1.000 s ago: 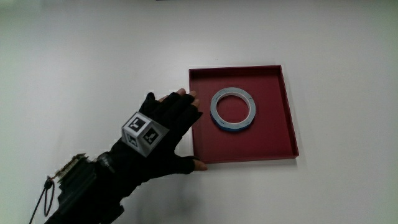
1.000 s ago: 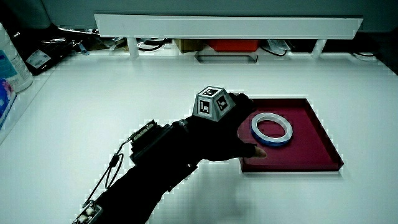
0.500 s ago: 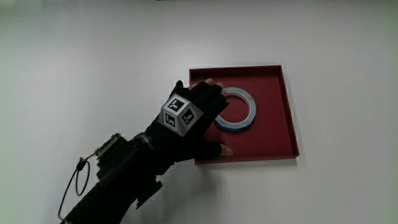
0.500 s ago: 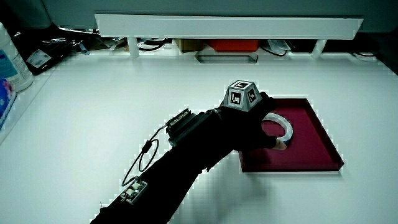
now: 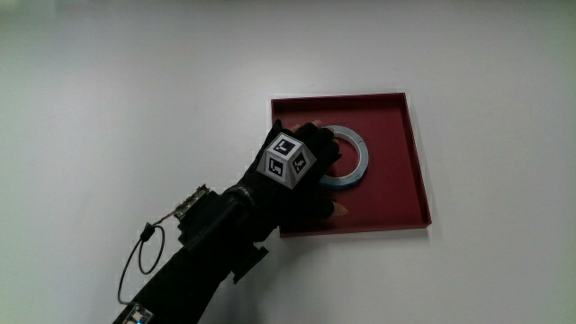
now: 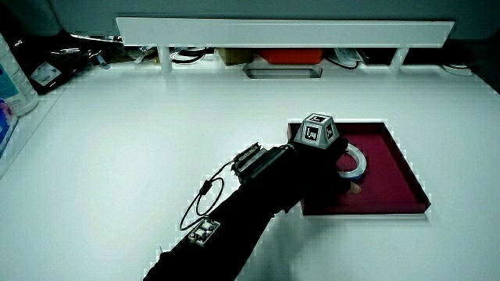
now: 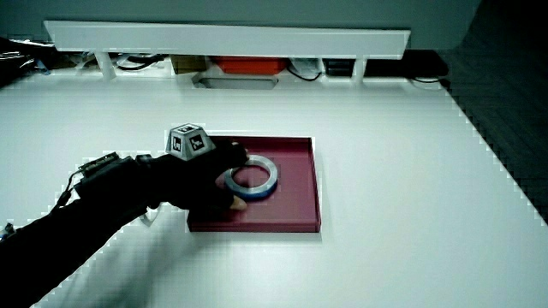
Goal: Pick blue tape
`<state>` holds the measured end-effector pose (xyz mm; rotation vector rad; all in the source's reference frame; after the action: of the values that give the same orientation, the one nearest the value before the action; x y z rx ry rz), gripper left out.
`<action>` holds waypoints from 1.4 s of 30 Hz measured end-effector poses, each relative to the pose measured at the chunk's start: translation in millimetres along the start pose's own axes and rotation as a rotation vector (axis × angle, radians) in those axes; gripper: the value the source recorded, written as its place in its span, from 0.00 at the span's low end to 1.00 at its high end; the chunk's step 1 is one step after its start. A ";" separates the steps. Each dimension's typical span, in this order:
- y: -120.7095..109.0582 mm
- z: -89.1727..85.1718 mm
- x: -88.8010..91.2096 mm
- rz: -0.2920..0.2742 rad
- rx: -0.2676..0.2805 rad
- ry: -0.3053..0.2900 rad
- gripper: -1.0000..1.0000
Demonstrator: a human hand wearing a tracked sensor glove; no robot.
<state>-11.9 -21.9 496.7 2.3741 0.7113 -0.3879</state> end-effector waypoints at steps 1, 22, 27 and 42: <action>0.5 0.2 2.4 -0.001 0.008 0.024 0.50; 19.0 -19.5 5.3 -0.020 0.027 0.065 0.74; 17.7 -22.7 11.6 -0.058 0.074 0.083 0.83; 7.6 -18.9 16.4 -0.103 0.151 0.085 1.00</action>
<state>7.6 -8.4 507.7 2.5149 0.8734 -0.3981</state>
